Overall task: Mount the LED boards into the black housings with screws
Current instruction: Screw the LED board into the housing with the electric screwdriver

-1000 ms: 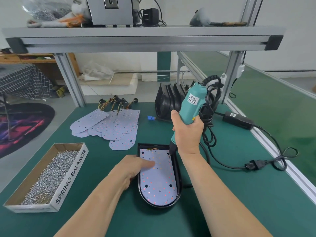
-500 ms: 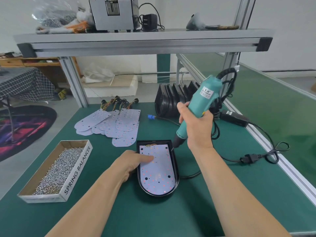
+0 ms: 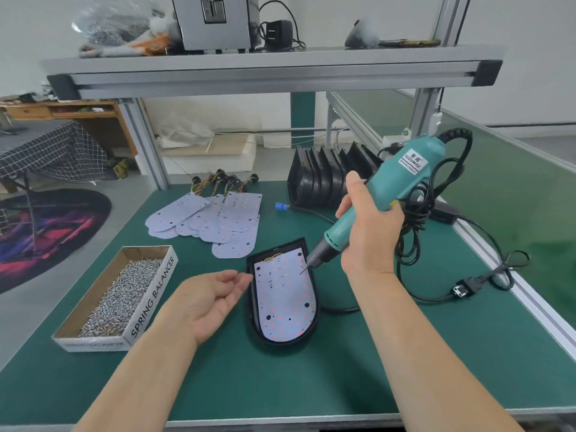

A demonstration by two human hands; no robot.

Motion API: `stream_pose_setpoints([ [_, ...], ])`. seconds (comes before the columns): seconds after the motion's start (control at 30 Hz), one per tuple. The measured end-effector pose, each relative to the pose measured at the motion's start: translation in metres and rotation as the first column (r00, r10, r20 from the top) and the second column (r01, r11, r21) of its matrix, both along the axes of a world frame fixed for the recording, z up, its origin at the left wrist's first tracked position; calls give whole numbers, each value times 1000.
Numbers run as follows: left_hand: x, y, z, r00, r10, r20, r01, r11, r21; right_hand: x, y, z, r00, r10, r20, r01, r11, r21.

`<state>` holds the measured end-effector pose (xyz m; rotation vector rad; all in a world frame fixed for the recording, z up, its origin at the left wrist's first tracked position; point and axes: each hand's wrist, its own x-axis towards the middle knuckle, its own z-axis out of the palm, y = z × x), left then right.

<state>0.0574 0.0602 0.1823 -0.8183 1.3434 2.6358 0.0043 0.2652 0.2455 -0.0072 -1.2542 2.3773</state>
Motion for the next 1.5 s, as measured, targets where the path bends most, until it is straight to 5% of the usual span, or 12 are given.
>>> stream_pose_setpoints([
  [0.37,15,36,8,982,-182,57,174,978,114,17,-19,20,991,91,-98,-102,988,-115],
  [0.57,15,45,9,980,-186,76,149,927,344,22,-24,16,993,87,-85,-94,992,-86],
  [0.87,16,46,10,983,-176,45,139,889,437,23,-28,12,996,48,-72,-51,998,-41],
  [1.03,19,53,9,996,-92,6,84,933,350,24,-28,9,995,34,-96,-35,999,-12],
  [1.2,20,71,2,985,70,-160,-61,996,63,28,-32,7,995,-48,-91,45,998,-32],
  [1.5,26,70,-1,977,41,-209,-41,999,6,26,-27,1,998,-54,15,55,991,-121],
])
